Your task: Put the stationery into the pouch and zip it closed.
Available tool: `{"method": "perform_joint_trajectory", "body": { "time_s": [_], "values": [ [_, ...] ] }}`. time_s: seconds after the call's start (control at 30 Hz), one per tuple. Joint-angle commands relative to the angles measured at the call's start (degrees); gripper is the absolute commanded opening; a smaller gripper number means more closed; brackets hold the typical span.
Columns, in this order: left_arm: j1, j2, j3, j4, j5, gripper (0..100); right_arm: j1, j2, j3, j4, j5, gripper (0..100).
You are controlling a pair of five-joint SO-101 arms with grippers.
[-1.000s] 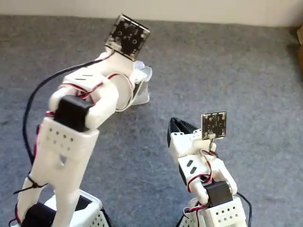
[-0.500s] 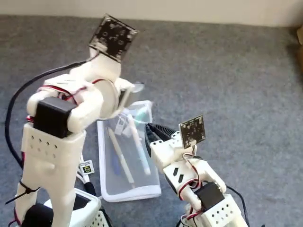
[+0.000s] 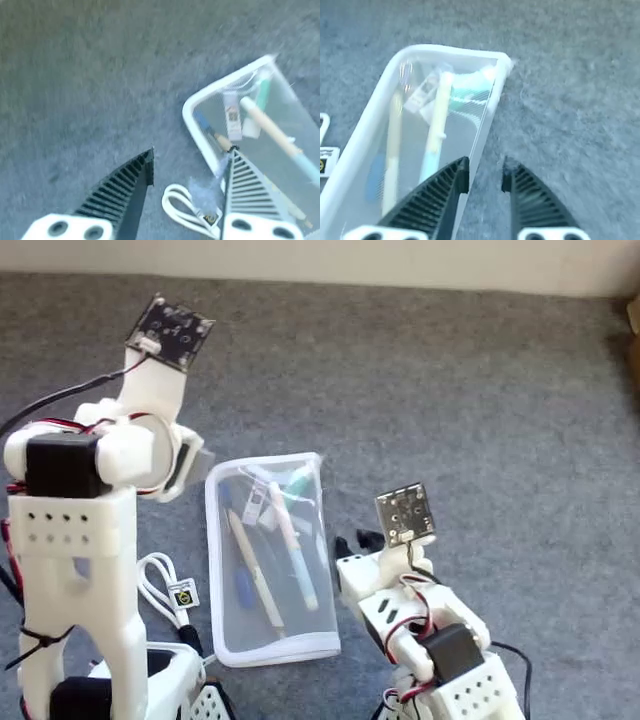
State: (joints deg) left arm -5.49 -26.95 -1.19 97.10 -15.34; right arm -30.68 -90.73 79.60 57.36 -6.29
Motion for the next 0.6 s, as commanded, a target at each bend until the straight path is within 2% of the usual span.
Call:
{"method": "perform_joint_trajectory", "body": {
  "time_s": [0.0,0.3,0.47,0.57],
  "values": [
    [-4.18,-0.31,2.95,-0.62,-0.53,23,0.48,0.84,-10.51,7.08,1.23,12.7],
    [-10.33,-0.31,14.11,-6.51,1.23,23,-0.4,25.63,-33.1,23.87,3.87,13.2],
    [-15.16,-0.31,18.95,-10.64,5.8,23,-6.9,34.77,-43.74,31.78,3.87,13.2],
    [-17.36,-0.31,22.11,-13.1,8.97,23,-11.03,37.76,-45.14,33.71,3.87,13.2]
  ]
}}
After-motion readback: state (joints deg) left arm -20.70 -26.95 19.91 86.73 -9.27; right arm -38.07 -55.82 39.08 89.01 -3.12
